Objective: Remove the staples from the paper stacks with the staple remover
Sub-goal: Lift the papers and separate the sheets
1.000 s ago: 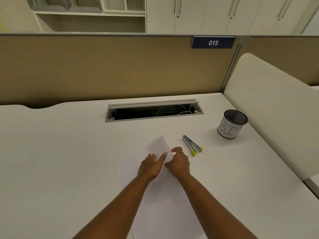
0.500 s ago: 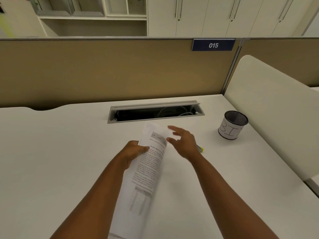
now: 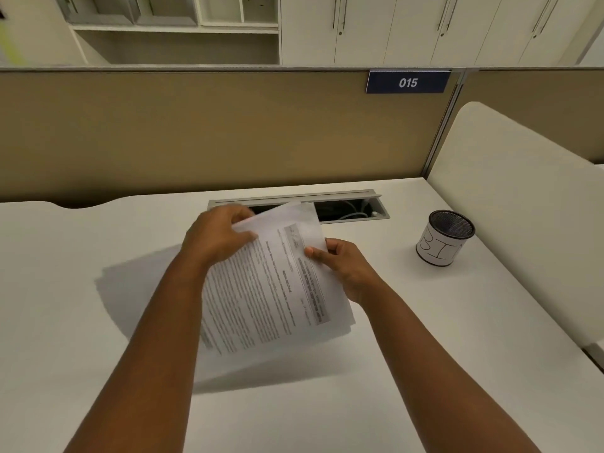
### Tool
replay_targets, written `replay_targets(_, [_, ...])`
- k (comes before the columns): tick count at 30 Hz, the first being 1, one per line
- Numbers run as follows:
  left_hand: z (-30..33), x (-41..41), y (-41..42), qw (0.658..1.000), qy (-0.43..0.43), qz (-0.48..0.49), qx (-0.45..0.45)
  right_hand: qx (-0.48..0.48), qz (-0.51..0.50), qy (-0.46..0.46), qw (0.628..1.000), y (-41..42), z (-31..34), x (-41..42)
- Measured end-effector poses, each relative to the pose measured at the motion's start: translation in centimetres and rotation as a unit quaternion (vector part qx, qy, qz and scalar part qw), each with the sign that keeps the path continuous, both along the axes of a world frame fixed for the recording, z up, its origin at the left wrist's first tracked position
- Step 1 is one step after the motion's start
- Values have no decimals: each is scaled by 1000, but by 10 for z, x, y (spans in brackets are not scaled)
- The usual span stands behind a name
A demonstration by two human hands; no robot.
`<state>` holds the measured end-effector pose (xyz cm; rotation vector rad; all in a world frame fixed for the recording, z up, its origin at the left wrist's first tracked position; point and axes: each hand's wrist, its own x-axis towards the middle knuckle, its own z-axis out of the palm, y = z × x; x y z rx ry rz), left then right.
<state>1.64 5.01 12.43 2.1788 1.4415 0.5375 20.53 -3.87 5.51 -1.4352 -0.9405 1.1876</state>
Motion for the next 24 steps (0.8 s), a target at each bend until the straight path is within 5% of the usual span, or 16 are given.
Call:
replay_targets(4, [-11, 21, 1, 988, 51, 10, 147, -25, -56, 129, 990, 4, -9, -3])
replay_targets(13, [-130, 53, -27, 985, 122, -124, 17, -151, -139, 170, 964, -4, -71, -12])
replay_targets(24, [-193, 71, -40, 988, 109, -108, -11, -177, -184, -142, 956, -1, -105, -17])
